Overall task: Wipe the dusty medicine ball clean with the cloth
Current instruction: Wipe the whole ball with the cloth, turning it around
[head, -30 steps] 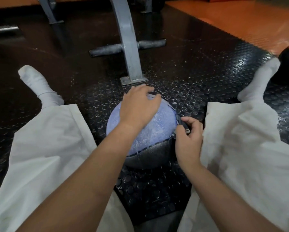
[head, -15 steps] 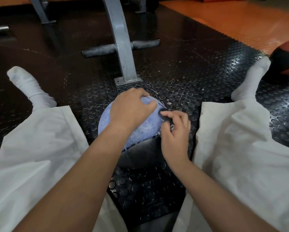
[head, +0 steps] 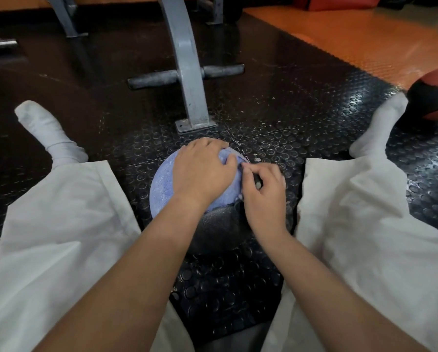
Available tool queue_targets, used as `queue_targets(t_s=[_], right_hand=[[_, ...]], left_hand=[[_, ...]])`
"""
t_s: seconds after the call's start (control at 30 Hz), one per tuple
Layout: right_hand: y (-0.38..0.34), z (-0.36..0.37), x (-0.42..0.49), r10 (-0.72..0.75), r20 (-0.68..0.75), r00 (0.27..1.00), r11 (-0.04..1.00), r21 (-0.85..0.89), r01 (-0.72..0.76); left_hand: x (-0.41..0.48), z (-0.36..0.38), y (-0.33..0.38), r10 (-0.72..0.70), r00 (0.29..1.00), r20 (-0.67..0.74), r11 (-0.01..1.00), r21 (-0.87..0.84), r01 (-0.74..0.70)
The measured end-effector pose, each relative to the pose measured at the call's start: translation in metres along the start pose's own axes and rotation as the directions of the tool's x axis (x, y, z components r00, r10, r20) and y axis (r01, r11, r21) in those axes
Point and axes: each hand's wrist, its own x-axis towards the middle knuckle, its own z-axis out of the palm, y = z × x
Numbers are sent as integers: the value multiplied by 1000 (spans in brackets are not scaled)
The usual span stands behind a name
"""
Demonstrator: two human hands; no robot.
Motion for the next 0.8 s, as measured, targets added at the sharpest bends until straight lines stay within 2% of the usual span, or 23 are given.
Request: queue_targets(t_s=[0.07, 0.17, 0.3, 0.37, 0.43, 0.53, 0.67, 0.73, 0.8], right_hand=[[4, -1, -23, -70, -44, 997, 997, 7, 71], [2, -1, -25, -117, -17, 993, 993, 18, 117], [-20, 12, 24, 10, 144, 990, 1000, -30, -6], [-28, 23, 37, 26, 187, 982, 999, -52, -16], [-30, 29, 28, -24, 171, 985, 998, -60, 35], [-19, 27, -12, -175, 78, 981, 981, -76, 181], [-5, 18, -34, -293, 63, 954, 952, -74, 298], [-12, 18, -15, -271, 91, 958, 955, -101, 280], [-23, 25, 15, -167, 173, 971, 976, -113, 188]], left_hand=[[-1, -4, -5, -11, 1000, 4, 1000, -17, 11], [-5, -9, -14, -23, 1000, -7, 998, -53, 23], [-10, -14, -24, -68, 996, -48, 995, -74, 65], [-11, -16, -28, -116, 992, -58, 990, -88, 111], [-8, -19, -32, -177, 982, -59, 979, -108, 170], [-2, -21, -40, -240, 970, -38, 963, -134, 233], [1, -21, -42, -212, 977, -4, 966, -152, 209], [0, -19, -40, -196, 980, -16, 969, -154, 191], [-1, -18, -38, -185, 982, -47, 973, -146, 177]])
